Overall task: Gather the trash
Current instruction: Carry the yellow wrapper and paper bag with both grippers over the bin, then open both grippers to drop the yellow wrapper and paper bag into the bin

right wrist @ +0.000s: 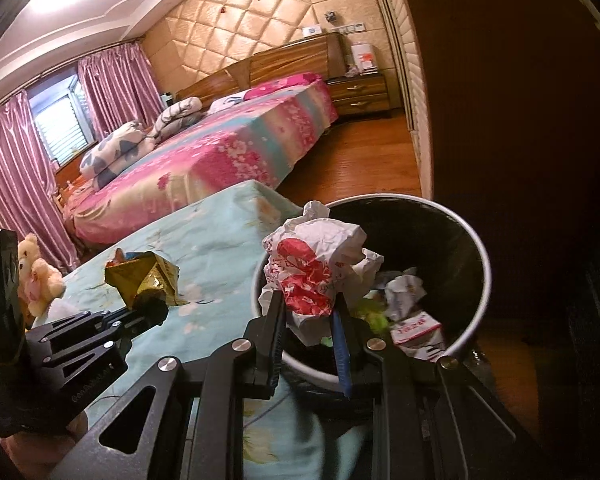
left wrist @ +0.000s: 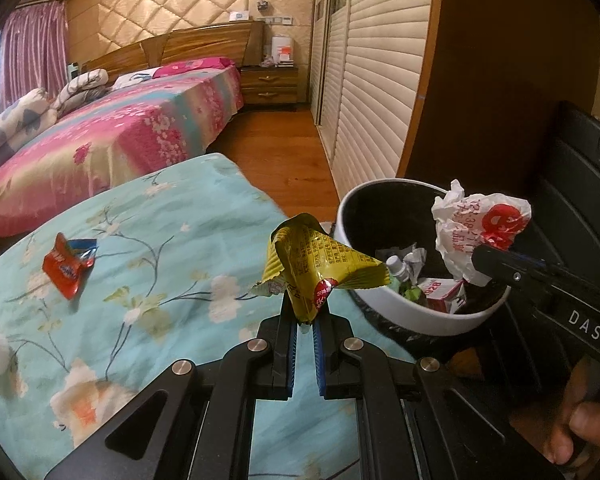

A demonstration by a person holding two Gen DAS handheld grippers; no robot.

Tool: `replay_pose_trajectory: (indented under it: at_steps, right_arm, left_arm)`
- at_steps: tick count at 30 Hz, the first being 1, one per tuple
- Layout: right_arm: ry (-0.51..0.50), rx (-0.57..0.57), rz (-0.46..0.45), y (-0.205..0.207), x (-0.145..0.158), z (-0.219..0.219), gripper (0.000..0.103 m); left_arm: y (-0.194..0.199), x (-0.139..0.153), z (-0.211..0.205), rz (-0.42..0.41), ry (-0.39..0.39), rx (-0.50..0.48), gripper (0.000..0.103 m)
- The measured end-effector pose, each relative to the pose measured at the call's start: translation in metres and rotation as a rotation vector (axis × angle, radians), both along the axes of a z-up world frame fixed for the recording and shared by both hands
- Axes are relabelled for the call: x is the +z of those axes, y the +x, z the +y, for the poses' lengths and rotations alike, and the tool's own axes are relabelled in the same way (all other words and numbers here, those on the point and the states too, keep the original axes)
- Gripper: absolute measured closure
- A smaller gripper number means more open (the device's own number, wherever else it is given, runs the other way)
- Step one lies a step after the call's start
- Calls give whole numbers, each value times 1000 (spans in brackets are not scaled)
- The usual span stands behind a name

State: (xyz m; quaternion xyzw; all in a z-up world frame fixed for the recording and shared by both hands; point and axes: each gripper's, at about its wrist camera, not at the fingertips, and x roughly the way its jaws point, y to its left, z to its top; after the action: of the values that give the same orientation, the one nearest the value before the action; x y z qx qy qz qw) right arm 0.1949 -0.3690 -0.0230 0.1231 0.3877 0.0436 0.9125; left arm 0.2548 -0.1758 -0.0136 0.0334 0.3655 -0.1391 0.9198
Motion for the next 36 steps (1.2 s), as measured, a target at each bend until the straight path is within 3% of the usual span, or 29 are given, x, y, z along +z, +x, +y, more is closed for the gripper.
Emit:
replay_pose_trajectory:
  at_steps: [19,36]
  right_arm:
    - [7,-57,42,5,-4,-41,81]
    - [44,-65,107,21,-13,-57,80]
  left_arm:
    - [26,1,-53,3,37,-68,97]
    - [59,-10,-77,48,59,-81,96]
